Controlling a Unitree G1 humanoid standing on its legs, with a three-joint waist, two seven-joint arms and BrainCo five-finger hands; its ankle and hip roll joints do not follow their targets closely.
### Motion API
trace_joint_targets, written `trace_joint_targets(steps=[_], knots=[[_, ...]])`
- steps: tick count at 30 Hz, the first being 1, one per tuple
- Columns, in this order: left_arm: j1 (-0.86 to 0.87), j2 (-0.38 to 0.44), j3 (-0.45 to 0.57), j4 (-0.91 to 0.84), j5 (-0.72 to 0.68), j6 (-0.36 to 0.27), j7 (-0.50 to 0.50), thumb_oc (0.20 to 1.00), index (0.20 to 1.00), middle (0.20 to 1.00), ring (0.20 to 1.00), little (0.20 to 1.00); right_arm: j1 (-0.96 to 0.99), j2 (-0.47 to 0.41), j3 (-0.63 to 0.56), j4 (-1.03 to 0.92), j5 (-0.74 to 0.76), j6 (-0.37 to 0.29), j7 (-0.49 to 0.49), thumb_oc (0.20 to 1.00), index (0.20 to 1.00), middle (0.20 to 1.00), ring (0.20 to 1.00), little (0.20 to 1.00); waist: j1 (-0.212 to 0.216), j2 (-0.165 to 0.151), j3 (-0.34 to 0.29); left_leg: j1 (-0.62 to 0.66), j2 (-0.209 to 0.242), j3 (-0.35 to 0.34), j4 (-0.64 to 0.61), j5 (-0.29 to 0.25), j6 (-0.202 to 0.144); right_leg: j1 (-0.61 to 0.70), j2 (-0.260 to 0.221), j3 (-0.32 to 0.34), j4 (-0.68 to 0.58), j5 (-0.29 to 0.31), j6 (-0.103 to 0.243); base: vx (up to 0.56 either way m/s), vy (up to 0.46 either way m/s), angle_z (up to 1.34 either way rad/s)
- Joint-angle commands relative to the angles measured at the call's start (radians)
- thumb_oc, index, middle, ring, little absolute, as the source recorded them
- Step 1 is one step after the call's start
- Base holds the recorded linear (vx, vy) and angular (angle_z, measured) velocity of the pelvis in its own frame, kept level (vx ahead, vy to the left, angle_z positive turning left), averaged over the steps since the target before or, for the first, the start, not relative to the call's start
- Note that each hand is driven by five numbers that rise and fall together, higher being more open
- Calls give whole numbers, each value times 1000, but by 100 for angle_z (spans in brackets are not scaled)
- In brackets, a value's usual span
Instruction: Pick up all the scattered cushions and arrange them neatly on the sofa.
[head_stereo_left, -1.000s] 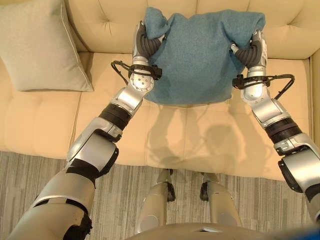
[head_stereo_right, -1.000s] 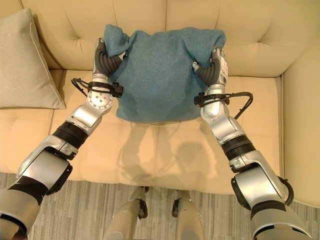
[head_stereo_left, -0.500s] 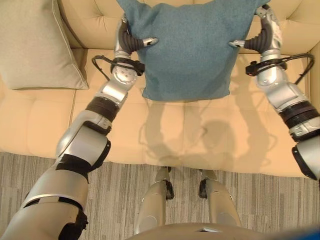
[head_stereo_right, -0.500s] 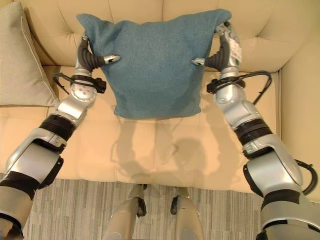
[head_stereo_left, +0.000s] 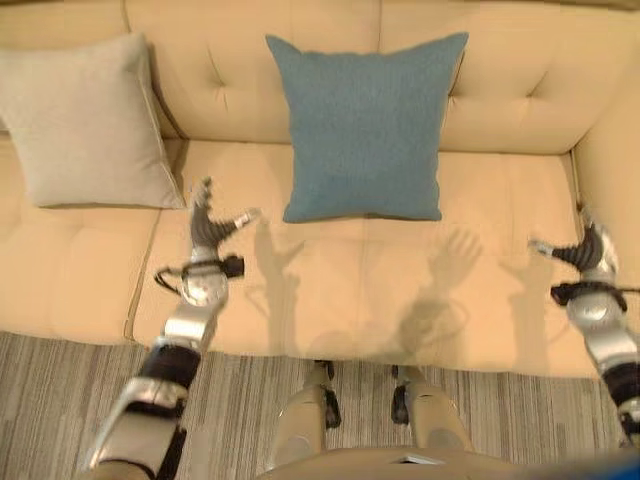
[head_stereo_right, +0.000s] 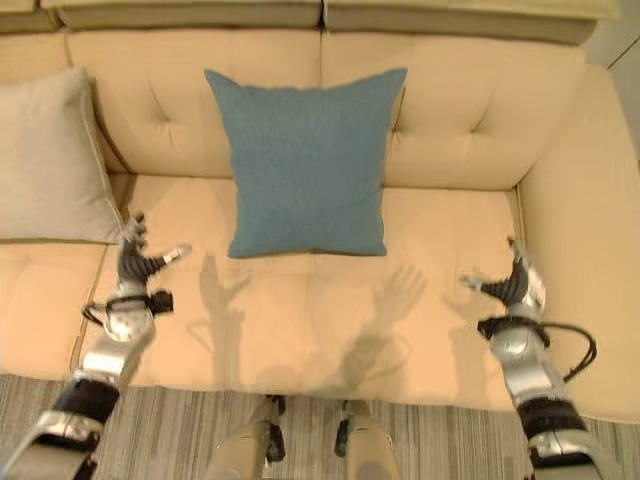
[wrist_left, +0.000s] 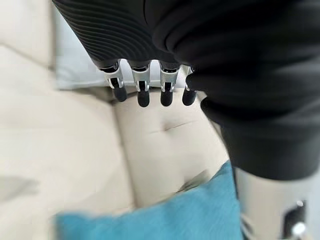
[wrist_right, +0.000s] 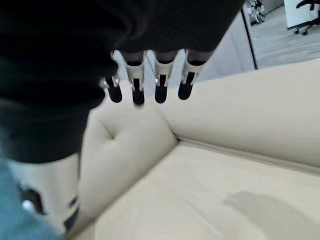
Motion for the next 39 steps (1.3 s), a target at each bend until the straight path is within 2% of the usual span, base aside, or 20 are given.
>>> trace_joint_targets(steps=[1,2,5,8,13,18,20,21,22,24,25,26,32,33,35,37,38,39], knots=[[33,7,47,62,101,-31,-52,1000,1000,1000,1000,1000,39,25,-48,10,-79,-47,20,1000,1000,1000,1000,1000,28,-29,-59,60,6,-6,7,-68,-52,64,-50,-8,4,-64,92,-20,-48,14],[121,-32,71,73,93,-24,-66,1000,1000,1000,1000,1000,94,65,-49,22,-95,-48,34,1000,1000,1000,1000,1000,36,-33,-61,87,8,-8,7,-78,-48,95,-47,-12,4,-73,91,-36,-25,14],[185,-65,78,115,105,-14,-79,1000,1000,1000,1000,1000,133,107,-42,46,-104,-58,45,1000,1000,1000,1000,1000,40,-39,-64,111,9,-8,7,-77,-44,120,-44,-17,4,-75,89,-43,-25,9],[258,-99,74,242,133,9,-106,1000,1000,1000,1000,1000,171,168,-7,120,-83,-67,72,1000,1000,1000,1000,1000,48,-47,-79,159,14,-5,7,-80,-43,174,-35,-19,4,-88,85,-58,-24,6],[260,-117,30,452,201,25,-114,1000,1000,1000,1000,1000,177,205,75,230,-86,-84,100,1000,1000,1000,1000,1000,55,-52,-86,211,29,6,7,-83,-53,237,-18,-29,4,-115,75,-59,-43,4],[241,-125,3,567,218,23,-108,1000,1000,1000,1000,1000,160,224,133,330,-81,-86,106,1000,1000,1000,1000,1000,61,-48,-79,235,49,-2,16,-68,-62,263,5,-27,4,-142,56,-70,-54,12],[218,-123,-7,591,219,24,-100,1000,1000,1000,1000,1000,138,222,150,364,-80,-84,101,1000,1000,1000,1000,1000,67,-54,-57,193,55,-12,100,-70,-67,264,3,-28,4,-146,48,-201,-55,15],[206,-121,-13,596,218,25,-98,1000,1000,1000,1000,1000,130,222,152,373,-72,-81,100,1000,1000,1000,1000,1000,67,-64,-43,168,52,-7,155,-93,-68,258,-7,-31,4,-141,43,-350,-52,18],[189,-127,-18,614,217,28,-94,1000,1000,1000,1000,1000,113,226,161,398,-68,-79,95,1000,1000,1000,1000,1000,67,-77,-26,154,41,-12,263,-178,-55,247,-24,-35,4,-125,38,-323,-27,24],[180,-144,-25,653,222,26,-101,1000,1000,1000,1000,1000,101,229,171,436,-68,-75,96,1000,1000,1000,1000,1000,62,-85,-28,168,14,-36,345,-241,-47,234,-37,-39,4,-106,36,-200,28,29],[178,-154,-27,671,225,28,-103,1000,1000,1000,1000,1000,96,233,170,455,-67,-74,95,1000,1000,1000,1000,1000,56,-84,-30,181,8,-41,358,-257,-47,230,-38,-42,4,-100,36,-115,148,18],[170,-180,-32,708,220,27,-105,1000,1000,1000,1000,1000,86,243,175,500,-67,-68,97,1000,1000,1000,1000,1000,43,-69,-43,258,-30,-74,300,-309,-40,208,-31,-36,4,-81,44,-74,131,6],[141,-183,-62,730,245,35,-104,1000,1000,1000,1000,1000,57,264,179,559,-66,-47,92,1000,1000,1000,1000,1000,23,-64,-50,315,-59,-64,162,-296,-14,148,-57,-39,20,-19,74,-89,145,9],[130,-178,-71,742,252,39,-113,1000,1000,1000,1000,1000,8,231,165,614,-37,-31,114,1000,1000,1000,1000,1000,29,-67,-48,320,-65,-66,138,-293,-8,137,-65,-41,21,-9,80,-132,147,-1],[113,-170,-69,761,241,37,-126,1000,1000,1000,1000,1000,-41,187,144,637,-6,-14,127,1000,1000,1000,1000,1000,49,-81,-36,315,-101,-118,111,-284,7,101,-84,-28,37,17,102,-170,192,-13],[106,-166,-69,778,252,44,-134,1000,1000,1000,1000,1000,-60,179,150,653,-17,-6,134,1000,1000,1000,1000,1000,56,-83,-28,311,-109,-132,111,-281,18,84,-96,-12,71,11,114,-113,128,-4],[98,-160,-72,786,262,47,-137,1000,1000,1000,1000,1000,-74,175,152,662,-19,0,140,1000,1000,1000,1000,1000,59,-83,-20,305,-107,-131,115,-276,25,73,-102,1,97,7,119,-269,166,8],[73,-139,-84,784,275,58,-147,1000,1000,1000,1000,1000,-86,166,147,681,-7,14,158,1000,1000,1000,1000,1000,61,-80,-2,275,-112,-141,140,-268,48,64,-81,103,205,-52,111,-323,165,7]])
